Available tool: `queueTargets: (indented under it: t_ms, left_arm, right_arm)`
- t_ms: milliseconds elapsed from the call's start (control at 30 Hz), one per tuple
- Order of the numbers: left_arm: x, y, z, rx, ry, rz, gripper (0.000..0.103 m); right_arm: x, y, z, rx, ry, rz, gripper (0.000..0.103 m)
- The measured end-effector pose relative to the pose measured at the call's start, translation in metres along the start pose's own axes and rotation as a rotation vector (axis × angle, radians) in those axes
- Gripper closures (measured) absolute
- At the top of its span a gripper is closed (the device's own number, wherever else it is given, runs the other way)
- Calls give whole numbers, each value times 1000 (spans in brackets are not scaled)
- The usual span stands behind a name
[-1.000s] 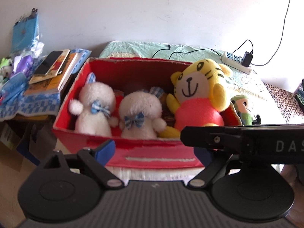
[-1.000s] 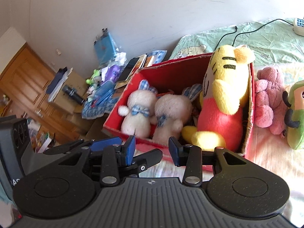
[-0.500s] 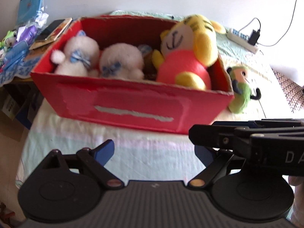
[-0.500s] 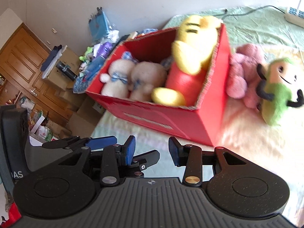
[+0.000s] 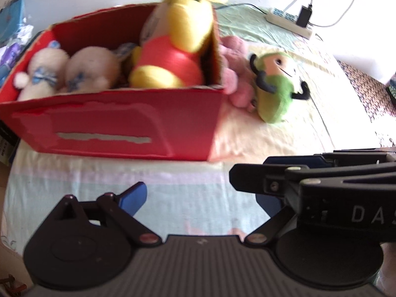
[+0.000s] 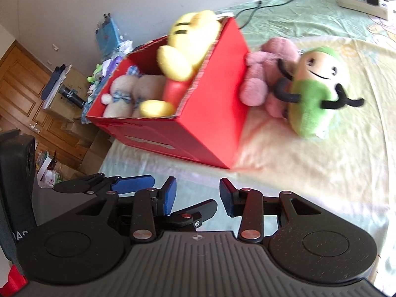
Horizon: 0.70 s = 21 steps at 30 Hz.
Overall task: Organize objects
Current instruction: 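Withdraw the right gripper from the box toward the green bean plush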
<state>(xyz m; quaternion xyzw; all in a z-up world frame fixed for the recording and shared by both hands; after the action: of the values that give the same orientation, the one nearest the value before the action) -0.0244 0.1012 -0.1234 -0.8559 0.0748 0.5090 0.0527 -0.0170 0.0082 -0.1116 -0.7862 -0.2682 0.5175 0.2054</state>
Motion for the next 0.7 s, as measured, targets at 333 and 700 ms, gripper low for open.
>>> queueTargets:
  t_ms: [333, 700]
  left_arm:
    - [21, 52, -6, 88, -51, 55, 7]
    - [31, 104, -29, 184, -21, 145, 3]
  right_arm:
    - [-18, 52, -1, 100, 14, 33, 60]
    - [-39, 105, -16, 208, 61, 53, 60]
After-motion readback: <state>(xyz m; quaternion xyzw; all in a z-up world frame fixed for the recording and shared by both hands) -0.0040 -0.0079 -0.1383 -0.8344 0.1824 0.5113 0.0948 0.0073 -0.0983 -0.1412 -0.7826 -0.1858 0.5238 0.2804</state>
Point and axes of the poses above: each gripper's, at about its wrist camera, not at the fingertips, and x roughly the way its jaws point, y to its right, z to its underside, the point moved 8 cm from there along x, roughly the way its jaws point, and after that the axes turned 10 degrees about x, right-handed, at the moved point
